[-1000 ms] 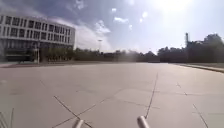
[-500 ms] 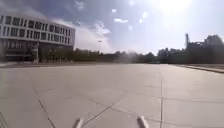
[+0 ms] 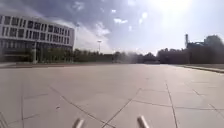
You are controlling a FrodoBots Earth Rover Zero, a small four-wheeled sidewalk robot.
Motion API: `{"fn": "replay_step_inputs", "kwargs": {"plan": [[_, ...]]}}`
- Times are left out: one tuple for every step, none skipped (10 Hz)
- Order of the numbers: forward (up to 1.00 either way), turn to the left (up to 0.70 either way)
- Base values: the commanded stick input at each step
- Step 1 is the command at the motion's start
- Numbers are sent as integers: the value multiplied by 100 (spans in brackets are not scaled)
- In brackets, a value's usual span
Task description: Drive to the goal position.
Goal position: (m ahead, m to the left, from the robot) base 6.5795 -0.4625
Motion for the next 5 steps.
{"fn": "replay_step_inputs", "kwargs": {"plan": [[70,0],[70,0],[70,0],[70,0],[70,0]]}}
